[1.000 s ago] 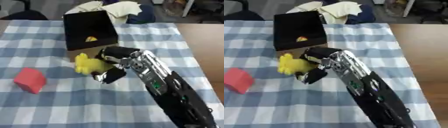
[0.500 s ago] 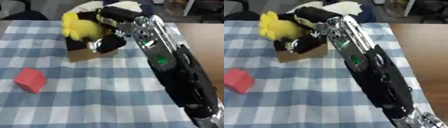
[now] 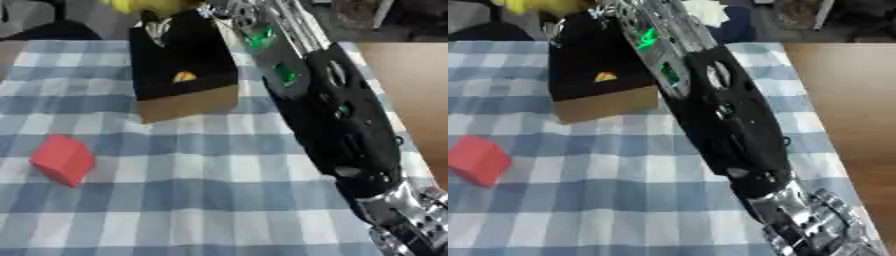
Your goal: Pick up objects on the table and place them in the box.
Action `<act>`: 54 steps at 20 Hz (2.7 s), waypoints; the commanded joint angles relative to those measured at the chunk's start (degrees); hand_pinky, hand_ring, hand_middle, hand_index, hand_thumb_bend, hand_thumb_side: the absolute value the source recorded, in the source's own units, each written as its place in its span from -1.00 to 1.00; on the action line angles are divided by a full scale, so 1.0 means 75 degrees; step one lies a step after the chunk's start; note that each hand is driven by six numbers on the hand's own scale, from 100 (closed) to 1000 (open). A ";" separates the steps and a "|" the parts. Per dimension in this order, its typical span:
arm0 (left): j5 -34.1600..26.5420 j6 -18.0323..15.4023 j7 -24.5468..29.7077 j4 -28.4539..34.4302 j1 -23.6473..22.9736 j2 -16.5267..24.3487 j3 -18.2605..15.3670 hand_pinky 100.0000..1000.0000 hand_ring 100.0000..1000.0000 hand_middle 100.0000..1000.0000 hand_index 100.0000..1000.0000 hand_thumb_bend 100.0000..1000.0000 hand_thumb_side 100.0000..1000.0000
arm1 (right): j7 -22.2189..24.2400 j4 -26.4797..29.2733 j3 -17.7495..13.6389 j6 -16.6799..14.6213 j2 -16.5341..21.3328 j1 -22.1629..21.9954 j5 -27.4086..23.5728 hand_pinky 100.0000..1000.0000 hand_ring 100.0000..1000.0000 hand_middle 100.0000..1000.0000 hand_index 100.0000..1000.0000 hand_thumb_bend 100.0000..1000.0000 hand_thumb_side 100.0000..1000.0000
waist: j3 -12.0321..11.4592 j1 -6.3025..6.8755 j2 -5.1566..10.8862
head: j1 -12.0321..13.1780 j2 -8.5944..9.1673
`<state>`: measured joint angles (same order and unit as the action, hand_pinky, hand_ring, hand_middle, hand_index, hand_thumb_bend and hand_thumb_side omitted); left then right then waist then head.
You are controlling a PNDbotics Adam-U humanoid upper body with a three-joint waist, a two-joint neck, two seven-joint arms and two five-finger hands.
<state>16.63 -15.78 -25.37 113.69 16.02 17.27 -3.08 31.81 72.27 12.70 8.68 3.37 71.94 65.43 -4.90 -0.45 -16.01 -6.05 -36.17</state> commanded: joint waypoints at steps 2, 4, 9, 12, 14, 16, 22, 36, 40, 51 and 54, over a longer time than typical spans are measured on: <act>-0.0002 -0.0111 0.0032 0.0120 0.0124 0.0377 0.0033 0.16 0.50 0.28 0.53 -1.00 0.53 | -0.0473 -0.0895 -0.0364 0.0166 -0.0280 0.0410 0.0646 0.60 0.59 0.05 0.38 -1.00 0.01 | -0.0037 0.0071 0.0110 | -0.0043 0.0077; 0.0021 -0.0163 0.0045 0.0120 0.0140 0.0523 0.0064 0.16 0.49 0.28 0.53 -1.00 0.52 | -0.0696 -0.1264 -0.0530 0.0272 -0.0428 0.0490 0.0944 0.60 0.59 0.06 0.38 -1.00 0.01 | -0.0054 0.0080 0.0103 | -0.0104 0.0076; 0.0056 -0.0258 0.0059 0.0120 0.0215 0.0757 0.0125 0.16 0.50 0.28 0.53 -1.00 0.51 | -0.1117 -0.1847 -0.0761 0.0410 -0.0605 0.0598 0.1607 0.61 0.60 0.14 0.37 -1.00 -0.02 | -0.0063 0.0075 0.0070 | -0.0213 0.0108; 0.0063 -0.0278 0.0069 0.0120 0.0240 0.0802 0.0147 0.16 0.49 0.28 0.53 -1.00 0.51 | -0.1260 -0.2113 -0.0807 0.0396 -0.0624 0.0667 0.1945 0.61 0.61 0.15 0.36 -1.00 -0.04 | -0.0065 0.0068 0.0057 | -0.0176 0.0119; 0.0067 -0.0285 0.0077 0.0120 0.0245 0.0819 0.0155 0.16 0.50 0.28 0.53 -1.00 0.51 | -0.1322 -0.2294 -0.0837 0.0387 -0.0622 0.0708 0.2218 0.62 0.62 0.16 0.35 -1.00 -0.06 | -0.0068 0.0066 0.0054 | -0.0155 0.0126; 0.0072 -0.0288 0.0080 0.0120 0.0243 0.0835 0.0158 0.16 0.50 0.28 0.53 -1.00 0.51 | -0.1349 -0.2467 -0.0878 0.0381 -0.0608 0.0734 0.2479 0.62 0.62 0.16 0.34 -1.00 -0.07 | -0.0070 0.0061 0.0054 | -0.0134 0.0140; 0.0097 -0.0282 0.0083 0.0120 0.0237 0.0883 0.0165 0.16 0.50 0.28 0.53 -1.00 0.51 | -0.1461 -0.2939 -0.1038 0.0536 -0.0667 0.0746 0.3346 0.63 0.64 0.20 0.34 -0.90 -0.07 | -0.0095 0.0065 0.0073 | -0.0092 0.0174; 0.1251 0.0338 0.0467 0.0120 0.0026 0.2246 0.0031 0.19 0.50 0.30 0.58 -1.00 0.46 | -0.1049 -0.3393 -0.1289 0.0510 -0.0905 0.0744 0.4439 0.78 0.83 0.66 0.67 -0.42 0.22 | -0.0167 0.0123 0.0123 | -0.0086 0.0140; 0.1615 0.0506 0.0564 0.0120 -0.0015 0.2709 0.0043 0.20 0.50 0.29 0.58 -1.00 0.44 | -0.0833 -0.3423 -0.1383 0.0599 -0.0930 0.0751 0.4851 0.83 0.91 0.76 0.73 0.05 0.36 | -0.0158 0.0136 0.0137 | -0.0081 0.0090; 0.1872 0.0549 0.0499 0.0120 -0.0037 0.3139 0.0107 0.20 0.50 0.29 0.59 -1.00 0.42 | -0.0696 -0.3006 -0.1530 0.0560 -0.0992 0.0796 0.5035 0.87 0.93 0.78 0.78 0.12 0.64 | -0.0125 0.0157 0.0149 | -0.0040 0.0042; 0.1883 0.0662 0.0597 0.0120 -0.0084 0.3267 0.0082 0.20 0.50 0.29 0.59 -1.00 0.42 | -0.0744 -0.2540 -0.1538 0.0499 -0.0922 0.0814 0.4317 0.86 0.90 0.76 0.82 -0.08 0.69 | -0.0114 0.0158 0.0153 | -0.0010 0.0041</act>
<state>30.71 -11.23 -21.02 113.69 15.08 39.41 -1.99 26.46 50.69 1.42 12.63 -4.18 76.18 99.71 -5.70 0.26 -16.22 -6.35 -35.74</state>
